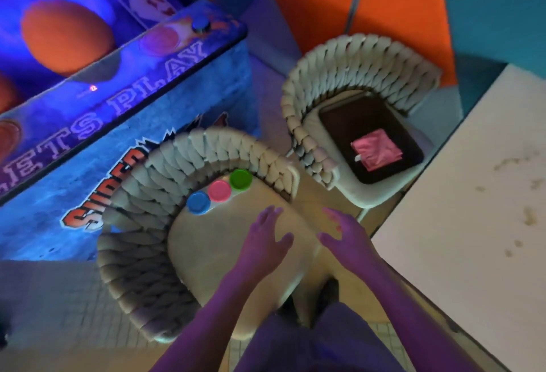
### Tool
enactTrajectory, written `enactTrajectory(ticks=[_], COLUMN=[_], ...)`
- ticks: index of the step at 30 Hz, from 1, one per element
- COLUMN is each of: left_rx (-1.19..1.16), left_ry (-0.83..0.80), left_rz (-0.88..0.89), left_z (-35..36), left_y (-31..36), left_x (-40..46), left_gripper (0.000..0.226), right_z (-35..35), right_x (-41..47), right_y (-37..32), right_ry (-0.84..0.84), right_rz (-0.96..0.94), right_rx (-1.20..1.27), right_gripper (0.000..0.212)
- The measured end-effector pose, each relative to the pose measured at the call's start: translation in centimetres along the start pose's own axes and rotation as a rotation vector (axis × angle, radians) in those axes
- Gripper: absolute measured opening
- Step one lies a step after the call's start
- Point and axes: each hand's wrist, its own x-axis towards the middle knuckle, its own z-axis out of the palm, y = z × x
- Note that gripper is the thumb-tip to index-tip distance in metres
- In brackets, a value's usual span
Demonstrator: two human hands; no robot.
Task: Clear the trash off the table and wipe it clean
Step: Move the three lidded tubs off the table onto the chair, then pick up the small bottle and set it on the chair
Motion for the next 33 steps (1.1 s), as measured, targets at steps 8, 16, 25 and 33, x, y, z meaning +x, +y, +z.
enactTrajectory(ticks=[8,16,25,33], left_rx=[0.107,0.173,0.181,0.172], left_ry=[-0.134,-0.218,-0.253,-0.257], left_rz=[0.255,0.449,0.584,0.711], left_z=[4.6,11.2,18.6,22.4], left_y=[8.5,18.2,29.5,38.9], left_x=[0.5,-1.0,-2.2,0.1], left_gripper=[0.064,0.065,0.056,0.048], right_z=[-5.9,-13.6,-23.8,-32.0], right_x=[-5.0,-10.1,-15.4,-15.9], right_y=[4.9,11.8,18.9,22.5], right_ry=[0.252,0.401,0.547,0.694], right_rz=[0.095,0.117,0.104,0.099], right_rx=[0.142,0.193,0.311,0.383], right_gripper=[0.057,0.055,0.048,0.04])
